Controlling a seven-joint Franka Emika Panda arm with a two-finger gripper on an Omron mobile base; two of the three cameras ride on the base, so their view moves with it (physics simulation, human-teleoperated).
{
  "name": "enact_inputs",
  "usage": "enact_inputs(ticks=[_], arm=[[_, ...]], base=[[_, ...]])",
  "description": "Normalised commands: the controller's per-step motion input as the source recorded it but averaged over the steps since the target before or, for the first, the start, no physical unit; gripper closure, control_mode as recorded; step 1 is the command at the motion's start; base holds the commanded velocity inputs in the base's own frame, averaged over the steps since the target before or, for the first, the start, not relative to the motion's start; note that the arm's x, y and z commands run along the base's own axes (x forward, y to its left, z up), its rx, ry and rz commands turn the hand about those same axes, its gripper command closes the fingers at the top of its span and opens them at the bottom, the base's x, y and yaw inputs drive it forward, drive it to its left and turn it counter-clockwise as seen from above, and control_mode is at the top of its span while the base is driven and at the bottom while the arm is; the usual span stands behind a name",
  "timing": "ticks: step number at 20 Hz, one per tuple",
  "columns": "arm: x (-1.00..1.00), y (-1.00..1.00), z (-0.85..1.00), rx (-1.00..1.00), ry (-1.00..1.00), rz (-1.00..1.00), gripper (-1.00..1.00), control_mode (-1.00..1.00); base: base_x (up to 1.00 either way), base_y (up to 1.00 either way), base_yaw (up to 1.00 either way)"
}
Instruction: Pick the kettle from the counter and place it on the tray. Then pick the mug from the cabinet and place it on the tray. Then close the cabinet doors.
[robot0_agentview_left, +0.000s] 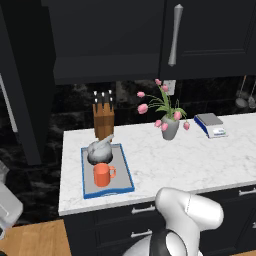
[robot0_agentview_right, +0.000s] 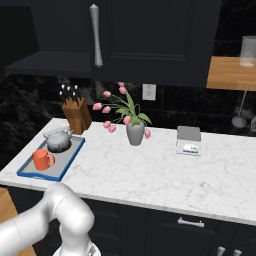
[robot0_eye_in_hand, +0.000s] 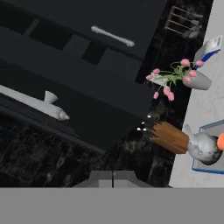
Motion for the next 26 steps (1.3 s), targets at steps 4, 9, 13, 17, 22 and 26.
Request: enact_inputs(ticks=[4, 9, 13, 17, 22, 26], arm=[[0.90, 0.58, -0.37, -0.01, 0.00, -0.14, 1.00, -1.00], [0.63, 0.09, -0.09, -0.04, 0.00, -0.10, 1.00, -1.00], [0.14, -0.47, -0.17, -0.14, 0.00, -0.08, 1.00, -1.00], [0.52, -0.76, -0.39, -0.17, -0.06, -0.19, 1.00, -1.00], [0.57, -0.98, -0.04, -0.11, -0.22, -0.23, 1.00, -1.00], [0.64, -0.90, 0.00, -0.07, -0.28, -0.18, 1.00, -1.00]], base=[[0.00, 0.00, 0.00], [0.00, 0.00, 0.00], [0.00, 0.00, 0.00], [0.00, 0.00, 0.00], [0.00, 0.00, 0.00], [0.00, 0.00, 0.00]])
